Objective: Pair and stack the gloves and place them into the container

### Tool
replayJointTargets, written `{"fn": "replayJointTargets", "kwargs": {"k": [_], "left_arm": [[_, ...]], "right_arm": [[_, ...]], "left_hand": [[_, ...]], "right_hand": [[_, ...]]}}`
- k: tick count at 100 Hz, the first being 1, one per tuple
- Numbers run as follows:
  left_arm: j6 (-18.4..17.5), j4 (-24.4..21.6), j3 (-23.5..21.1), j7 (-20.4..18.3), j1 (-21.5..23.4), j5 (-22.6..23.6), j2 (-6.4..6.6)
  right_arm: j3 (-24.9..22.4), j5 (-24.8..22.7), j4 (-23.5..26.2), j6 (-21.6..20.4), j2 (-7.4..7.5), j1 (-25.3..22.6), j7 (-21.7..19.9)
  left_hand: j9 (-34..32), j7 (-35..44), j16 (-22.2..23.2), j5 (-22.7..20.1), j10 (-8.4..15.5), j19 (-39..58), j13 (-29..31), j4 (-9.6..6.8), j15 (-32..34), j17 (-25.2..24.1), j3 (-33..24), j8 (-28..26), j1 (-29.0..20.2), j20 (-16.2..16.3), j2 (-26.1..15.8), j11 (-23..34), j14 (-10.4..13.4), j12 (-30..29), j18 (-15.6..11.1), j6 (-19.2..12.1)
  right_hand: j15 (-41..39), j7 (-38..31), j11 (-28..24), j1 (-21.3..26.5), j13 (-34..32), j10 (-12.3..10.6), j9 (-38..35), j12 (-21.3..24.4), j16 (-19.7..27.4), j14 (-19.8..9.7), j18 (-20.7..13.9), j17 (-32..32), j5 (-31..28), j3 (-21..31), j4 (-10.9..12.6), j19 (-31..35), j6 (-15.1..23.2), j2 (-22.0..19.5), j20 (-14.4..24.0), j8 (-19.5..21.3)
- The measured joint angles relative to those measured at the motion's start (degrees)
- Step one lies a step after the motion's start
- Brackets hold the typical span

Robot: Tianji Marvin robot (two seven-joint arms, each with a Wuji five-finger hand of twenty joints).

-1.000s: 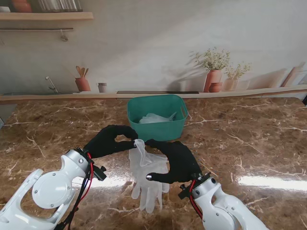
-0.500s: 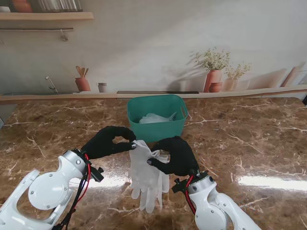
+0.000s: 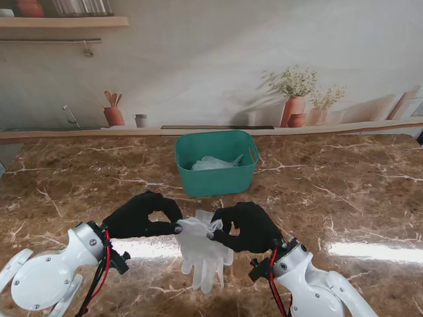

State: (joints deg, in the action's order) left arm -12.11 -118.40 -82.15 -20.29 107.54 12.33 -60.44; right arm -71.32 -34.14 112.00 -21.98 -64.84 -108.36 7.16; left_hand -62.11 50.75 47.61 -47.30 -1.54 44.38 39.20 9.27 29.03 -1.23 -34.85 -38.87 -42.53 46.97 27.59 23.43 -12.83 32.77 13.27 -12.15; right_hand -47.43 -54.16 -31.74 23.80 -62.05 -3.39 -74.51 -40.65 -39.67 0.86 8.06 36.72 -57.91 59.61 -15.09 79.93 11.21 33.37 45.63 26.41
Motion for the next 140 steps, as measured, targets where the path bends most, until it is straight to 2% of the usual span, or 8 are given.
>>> {"fn": "replayJointTargets", "kwargs": {"k": [7,20,47,60,72,87,104,140], "left_arm": [[-0.48,-0.60,-0.73,-2.13,1.34,-0.98,0.38],[-1.05,-1.35,-1.49,-5.77,3.24,-2.10,1.19],[1.47,-0.13,-0.68,-6.30,3.44,-2.09,1.69],[3.97,3.25,2.00,-6.33,0.45,-1.36,1.77],[7.62,9.30,7.58,-6.26,-6.45,3.15,2.00],[9.27,16.04,12.87,-1.36,-13.12,5.25,1.58],[9.47,23.10,19.57,6.77,-19.55,12.57,0.19],[15.26,27.98,25.82,11.36,-25.34,16.98,-1.45]], "right_arm": [[-0.80,2.19,1.23,-1.62,0.88,-1.27,-3.90],[-1.56,2.42,2.34,-2.50,2.05,-3.03,-5.43],[-0.72,7.16,2.42,0.79,3.21,-2.88,-12.04],[1.61,7.91,-0.47,4.29,3.54,0.76,-13.27],[5.30,9.97,-6.17,9.77,3.58,6.98,-13.98],[7.52,10.88,-13.06,12.55,2.80,12.98,-13.28],[10.71,11.86,-19.77,16.06,1.59,18.07,-8.68],[15.69,9.38,-28.41,18.39,-0.11,24.20,-3.75]], "left_hand": [[-0.78,0.01,0.00,0.00,-0.41,0.93,0.40,-0.01,0.67,0.20,-1.03,-0.44,0.47,-0.45,0.00,0.55,-0.05,-2.70,0.01,0.06],[-1.53,0.02,0.00,0.00,-0.54,2.22,1.80,-0.01,0.72,0.79,-1.25,-0.68,0.51,-0.59,0.00,1.37,-0.06,-4.51,0.01,0.30],[-3.11,0.46,0.00,0.00,-0.99,3.19,2.17,-0.01,1.37,1.07,-1.96,-0.68,0.50,-0.62,0.00,0.90,-0.06,-5.52,0.01,1.36],[-3.11,0.50,0.00,0.00,-1.00,3.25,2.17,-0.01,1.38,1.08,-1.96,-0.68,0.51,-0.71,0.00,0.90,-0.06,-5.53,0.01,1.45],[-3.11,0.51,0.00,0.00,-1.07,3.28,2.17,-0.01,1.39,1.08,-1.96,-0.68,0.51,-0.84,0.00,0.90,-0.06,-5.55,0.06,1.52],[-3.11,0.59,0.00,0.00,-1.15,4.55,2.16,-0.01,2.83,1.08,-2.53,-0.68,0.50,-0.85,0.00,1.36,-0.07,-5.55,0.13,1.81],[-3.11,0.82,0.21,0.00,-1.15,5.30,2.16,-0.01,3.63,1.09,-3.10,-0.79,0.64,-0.85,0.00,2.04,-0.13,-5.57,0.14,1.94],[-3.11,1.26,0.74,0.00,-1.15,6.75,2.14,-0.01,4.27,1.37,-4.24,-0.89,1.24,-0.72,0.00,2.67,-0.13,-5.39,0.14,2.03]], "right_hand": [[-0.29,0.00,0.01,-0.01,-1.61,0.06,-1.25,0.00,0.00,0.04,0.02,1.81,-0.07,0.01,0.00,1.47,-0.47,0.05,0.00,0.02],[-0.77,0.00,0.02,-0.01,-3.68,0.06,-2.86,0.01,0.00,0.29,0.02,3.66,-0.09,0.02,0.00,3.55,-1.22,0.07,-0.01,0.12],[-1.87,0.00,-0.28,-0.01,-6.02,0.33,-4.29,0.01,0.00,0.75,0.03,5.87,-0.11,0.06,0.00,5.10,-2.57,0.07,-1.37,0.15],[-1.87,0.00,-0.28,-0.01,-6.02,0.33,-4.29,0.27,0.00,0.76,0.03,5.87,-0.11,0.07,0.00,5.12,-2.58,0.07,-1.39,0.15],[-1.87,0.04,-0.28,-0.01,-6.02,0.36,-4.30,0.42,0.00,0.76,0.03,5.84,-0.07,0.07,0.00,5.12,-2.61,0.07,-1.95,0.15],[-2.68,0.60,-0.78,-0.01,-6.02,0.39,-4.30,0.43,-0.02,0.77,-0.05,5.23,0.03,0.07,0.00,5.91,-2.64,0.05,-2.62,0.01],[-5.18,0.60,-2.38,-0.01,-6.02,0.39,-4.63,-0.23,-0.74,0.77,-0.10,5.22,0.07,0.09,0.00,7.23,-2.68,0.31,-2.64,-0.40],[-6.47,0.60,-3.79,-0.04,-6.02,0.39,-4.84,-0.88,-0.79,0.77,-0.13,5.22,0.07,0.66,0.00,7.32,-2.68,0.94,-2.70,-1.58]]}}
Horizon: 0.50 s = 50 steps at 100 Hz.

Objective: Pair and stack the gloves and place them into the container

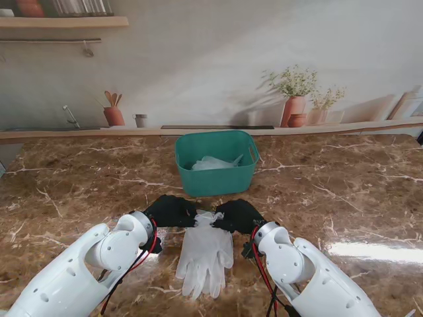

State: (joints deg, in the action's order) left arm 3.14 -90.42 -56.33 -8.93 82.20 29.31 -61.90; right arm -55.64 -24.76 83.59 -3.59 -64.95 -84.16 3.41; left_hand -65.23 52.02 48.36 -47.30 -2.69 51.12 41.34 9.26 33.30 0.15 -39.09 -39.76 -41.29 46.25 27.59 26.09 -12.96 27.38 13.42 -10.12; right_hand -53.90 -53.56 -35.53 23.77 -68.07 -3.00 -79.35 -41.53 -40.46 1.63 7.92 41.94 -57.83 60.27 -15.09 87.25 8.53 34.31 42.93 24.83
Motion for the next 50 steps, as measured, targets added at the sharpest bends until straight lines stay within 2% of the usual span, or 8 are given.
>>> {"fn": "replayJointTargets", "kwargs": {"k": [15,28,50], "left_arm": [[1.02,1.28,1.61,-0.26,-1.53,0.75,-0.15],[2.18,3.07,3.03,-0.14,-2.92,0.36,-0.43],[4.15,6.36,5.78,2.80,-4.85,-0.37,-1.25]], "right_arm": [[1.86,-0.60,-2.50,0.74,-0.31,2.08,0.53],[3.10,-2.92,-4.57,1.13,-0.69,3.54,2.46],[4.34,-2.90,-7.09,3.03,-1.54,5.42,4.87]], "left_hand": [[0.00,0.00,0.01,0.00,0.00,0.01,0.00,0.00,0.09,0.00,0.00,0.00,0.00,0.01,0.00,0.02,0.00,0.01,0.00,0.00],[0.00,0.00,0.02,0.00,0.00,0.01,0.00,0.01,0.11,0.01,0.00,0.13,0.00,0.01,0.00,0.02,0.00,0.01,0.00,0.00],[0.00,0.00,0.04,0.00,0.00,0.71,0.00,0.02,0.68,0.04,0.00,0.82,0.00,0.02,0.00,0.02,0.00,0.01,0.00,0.01]], "right_hand": [[-0.42,0.00,-0.26,0.00,0.00,0.00,-0.01,-0.03,0.00,0.00,0.00,0.00,0.00,0.58,0.00,0.01,0.00,0.01,-0.06,-0.59],[-0.62,-0.06,-0.87,0.00,0.00,-0.14,0.00,-0.72,-0.01,0.00,0.00,0.00,0.00,0.59,0.00,0.01,0.00,0.08,-0.63,-0.61],[-1.14,-0.70,-1.48,0.00,0.00,-0.24,-0.01,-0.85,-0.09,-0.01,-0.01,0.00,0.00,0.60,0.00,0.01,0.02,0.25,-0.65,-0.28]]}}
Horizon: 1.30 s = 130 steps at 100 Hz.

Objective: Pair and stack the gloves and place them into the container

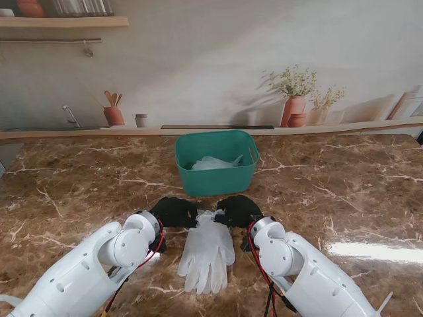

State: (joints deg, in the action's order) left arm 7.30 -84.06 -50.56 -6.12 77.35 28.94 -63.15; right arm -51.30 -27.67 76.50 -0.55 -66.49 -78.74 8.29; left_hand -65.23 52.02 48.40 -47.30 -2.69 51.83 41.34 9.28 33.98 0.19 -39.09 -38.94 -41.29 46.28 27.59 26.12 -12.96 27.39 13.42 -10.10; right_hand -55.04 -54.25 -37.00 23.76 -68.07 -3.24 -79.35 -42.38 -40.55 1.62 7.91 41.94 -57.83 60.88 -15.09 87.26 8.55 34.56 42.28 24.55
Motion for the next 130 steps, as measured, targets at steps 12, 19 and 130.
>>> {"fn": "replayJointTargets", "kwargs": {"k": [12,19,130], "left_arm": [[0.18,1.42,0.58,1.65,-0.58,-0.37,-0.68],[0.28,1.98,1.34,1.97,-1.09,-0.28,-0.80],[-4.98,-12.64,-15.96,10.30,17.44,8.41,-0.56]], "right_arm": [[0.58,-0.32,-1.09,0.46,-0.24,0.93,0.57],[1.25,-0.68,-2.13,0.92,-0.46,1.59,1.65],[9.26,-16.62,0.02,19.06,0.34,4.52,5.40]], "left_hand": [[0.00,0.00,0.04,0.00,0.00,0.88,0.00,0.00,0.05,0.29,0.00,0.20,0.00,0.08,0.00,0.00,0.00,0.00,0.00,0.00],[0.34,0.00,0.04,0.00,0.00,1.52,0.00,0.00,0.06,0.71,0.00,0.21,0.00,0.10,-0.01,0.01,0.00,0.00,0.00,0.00],[36.34,-37.22,-23.37,12.15,-0.63,-18.14,-19.85,-3.24,-21.23,-2.41,15.22,27.77,5.61,-21.68,-8.46,-10.36,5.07,-13.19,-7.75,13.36]], "right_hand": [[-0.01,-0.56,-0.01,0.00,0.00,-0.01,0.00,-0.18,-0.02,-0.01,0.00,-0.07,0.00,0.00,0.00,0.00,0.08,0.37,0.00,0.54],[-0.01,-0.61,-0.01,0.00,0.00,-0.02,0.00,-0.49,-0.04,-0.01,0.00,-0.11,0.00,0.00,0.00,0.00,0.66,0.39,0.00,0.62],[35.49,38.27,22.28,-3.78,19.48,1.22,36.16,22.07,16.38,1.02,-0.79,-11.11,24.88,-22.73,9.94,-22.62,-7.91,1.80,-7.25,3.02]]}}
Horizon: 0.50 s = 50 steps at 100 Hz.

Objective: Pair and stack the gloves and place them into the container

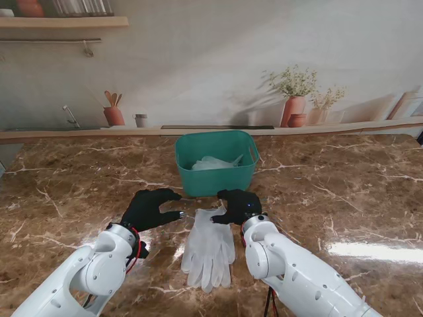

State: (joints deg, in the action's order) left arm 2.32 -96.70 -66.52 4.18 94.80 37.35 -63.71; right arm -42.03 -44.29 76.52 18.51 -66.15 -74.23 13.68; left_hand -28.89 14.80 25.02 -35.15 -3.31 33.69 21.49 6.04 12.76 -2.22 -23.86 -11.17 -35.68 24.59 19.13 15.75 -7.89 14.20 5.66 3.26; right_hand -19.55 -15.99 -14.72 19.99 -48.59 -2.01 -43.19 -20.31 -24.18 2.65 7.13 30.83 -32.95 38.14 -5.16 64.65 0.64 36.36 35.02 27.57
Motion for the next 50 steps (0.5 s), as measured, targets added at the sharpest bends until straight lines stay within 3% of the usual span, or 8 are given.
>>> {"fn": "replayJointTargets", "kwargs": {"k": [11,25,35,41,50], "left_arm": [[-1.10,-1.79,-1.48,0.96,2.20,0.25,-0.16],[-2.27,-4.47,-3.86,2.46,5.27,1.02,-0.43],[-3.23,-5.83,-5.34,2.51,6.86,1.27,-0.45],[-4.36,-5.79,-5.64,2.68,7.05,0.57,-0.44],[-4.59,-5.74,-5.92,3.41,7.22,-0.12,-0.47]], "right_arm": [[3.08,0.59,-0.62,2.13,-0.03,2.11,-3.01],[6.33,0.39,-1.98,4.32,-0.32,4.95,-3.94],[8.29,0.16,-2.86,5.60,-0.54,6.52,-4.42],[8.68,-0.08,-3.09,6.03,-0.72,6.68,-4.88],[9.43,-0.83,-3.32,6.28,-0.75,6.71,-4.95]], "left_hand": [[0.00,0.00,-0.13,0.00,0.01,-0.12,0.00,0.00,-0.01,0.00,0.52,0.00,-0.05,0.00,-0.59,0.00,0.00,-0.02,0.00,0.01],[0.00,0.00,-0.51,-0.01,0.05,-0.29,0.00,0.00,-0.03,0.00,1.17,0.00,-0.29,0.00,-0.59,0.00,0.02,-0.13,0.00,0.01],[0.00,0.04,-0.73,-0.01,0.30,-2.01,0.00,0.00,-0.77,0.00,2.46,0.00,-0.89,0.00,-1.21,-0.12,0.26,-0.24,0.03,-0.12],[0.00,0.07,-0.95,-0.02,0.74,-2.50,0.00,0.00,-0.87,0.00,3.18,0.00,-0.98,0.00,-1.21,-0.13,0.93,-0.31,0.04,-0.68],[0.00,0.11,-1.23,-0.04,0.79,-3.01,0.00,-0.01,-0.90,0.00,4.12,0.00,-0.98,0.00,-1.21,-0.25,1.38,-0.74,0.04,-0.77]], "right_hand": [[-4.44,2.29,-0.86,-0.04,-0.01,0.31,0.60,0.02,-3.96,-0.95,-1.84,0.63,2.21,-0.02,0.00,5.11,-1.36,0.15,2.73,-1.45],[-12.05,1.77,-7.06,-0.04,-2.36,-0.37,-4.19,-3.10,-9.18,-2.62,-2.84,0.85,2.72,-0.20,0.00,6.54,-1.55,0.22,3.55,-1.95],[-16.90,1.53,-21.00,1.23,-3.42,-4.57,-10.18,-15.81,-11.63,-3.56,-2.86,0.77,2.44,-1.33,0.00,6.45,-1.40,0.32,3.55,-3.39],[-21.58,-1.40,-29.63,4.78,-3.12,-6.33,-13.74,-24.71,-15.22,-4.13,-2.75,0.76,-0.92,-2.66,0.00,6.45,-0.10,0.70,3.55,-3.59],[-27.89,-4.80,-34.77,9.28,-3.37,-7.49,-18.85,-34.09,-20.10,-5.13,-2.16,-0.01,-5.71,-4.57,0.00,6.45,2.17,2.41,3.55,-2.88]]}}
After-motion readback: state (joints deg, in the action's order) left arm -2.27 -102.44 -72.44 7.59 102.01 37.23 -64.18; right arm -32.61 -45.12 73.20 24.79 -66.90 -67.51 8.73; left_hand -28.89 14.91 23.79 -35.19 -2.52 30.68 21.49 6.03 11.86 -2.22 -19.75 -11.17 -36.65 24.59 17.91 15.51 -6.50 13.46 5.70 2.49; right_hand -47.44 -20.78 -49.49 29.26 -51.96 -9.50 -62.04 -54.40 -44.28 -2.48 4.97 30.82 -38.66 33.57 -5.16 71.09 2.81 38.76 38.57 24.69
